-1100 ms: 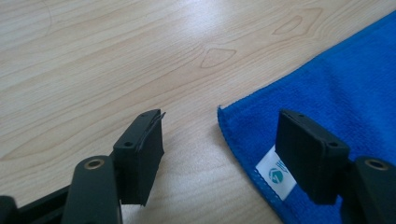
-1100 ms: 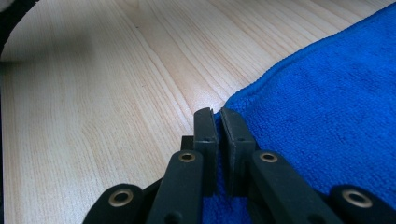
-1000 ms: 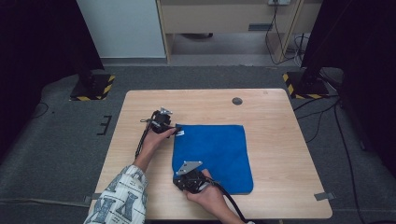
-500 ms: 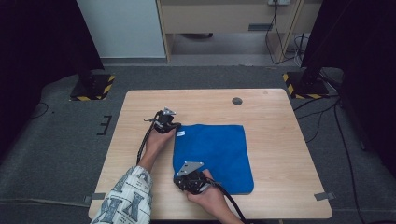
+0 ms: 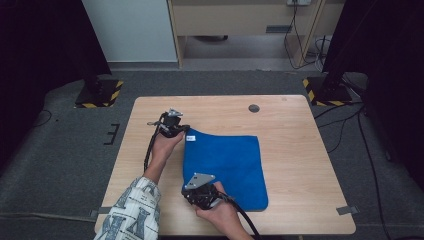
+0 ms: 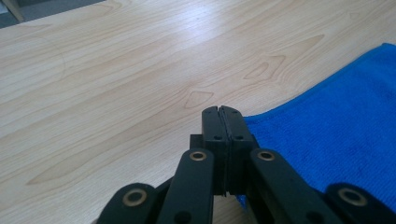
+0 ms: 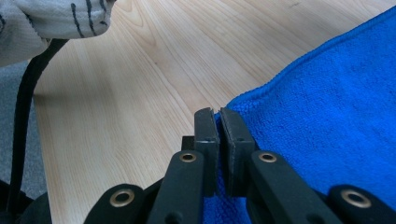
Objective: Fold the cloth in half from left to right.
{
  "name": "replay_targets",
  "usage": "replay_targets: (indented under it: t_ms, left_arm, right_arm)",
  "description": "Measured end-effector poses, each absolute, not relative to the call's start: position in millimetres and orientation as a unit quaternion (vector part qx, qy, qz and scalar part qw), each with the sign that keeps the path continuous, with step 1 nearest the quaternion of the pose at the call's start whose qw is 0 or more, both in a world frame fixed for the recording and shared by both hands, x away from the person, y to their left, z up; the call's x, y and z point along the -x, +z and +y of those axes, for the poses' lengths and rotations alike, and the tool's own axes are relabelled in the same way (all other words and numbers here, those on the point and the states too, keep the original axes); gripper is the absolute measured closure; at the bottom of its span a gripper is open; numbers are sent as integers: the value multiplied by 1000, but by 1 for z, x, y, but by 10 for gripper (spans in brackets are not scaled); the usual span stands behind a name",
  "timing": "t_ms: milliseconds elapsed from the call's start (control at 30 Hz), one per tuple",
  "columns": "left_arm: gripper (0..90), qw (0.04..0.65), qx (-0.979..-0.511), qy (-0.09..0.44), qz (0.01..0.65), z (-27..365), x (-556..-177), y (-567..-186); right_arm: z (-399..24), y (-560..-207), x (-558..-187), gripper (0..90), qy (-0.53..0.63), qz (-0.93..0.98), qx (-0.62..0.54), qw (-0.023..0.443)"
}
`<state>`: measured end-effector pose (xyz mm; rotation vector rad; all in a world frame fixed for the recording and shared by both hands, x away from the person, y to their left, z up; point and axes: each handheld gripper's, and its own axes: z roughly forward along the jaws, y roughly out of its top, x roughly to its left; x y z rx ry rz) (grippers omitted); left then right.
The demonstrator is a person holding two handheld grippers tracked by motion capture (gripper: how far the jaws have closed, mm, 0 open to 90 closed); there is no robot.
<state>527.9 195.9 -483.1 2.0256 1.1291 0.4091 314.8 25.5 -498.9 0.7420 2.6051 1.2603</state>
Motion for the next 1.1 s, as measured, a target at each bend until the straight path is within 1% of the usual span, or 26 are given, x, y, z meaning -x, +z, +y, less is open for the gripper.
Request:
replay_targets:
  t_ms: [333,600,733,867,1000,1100]
  left_arm:
    - [898,377,-796,169,442,211,-526,-473]
    - [897,360,-799,182,447,244,-517,-467]
    - [897,369,-788,179,460,256,-515,-461]
    - [897,376,-784,168,464,247,-518,-462]
    - [897,387,-785,159,458,217,-525,-463]
    - [897,379,-795,160,446,193,-527,-463]
  right_arm:
    - [42,-499,-311,866,431,866,-240,76]
    - [69,-496,-312,866,457,856,-231,74]
    - [77,-495,-315,866,468,850,-233,68]
    - [71,-495,-316,866,474,845,-239,64]
    - [53,-494,-314,866,483,837,-248,66]
    - [35,-495,-313,866,486,832,-260,66]
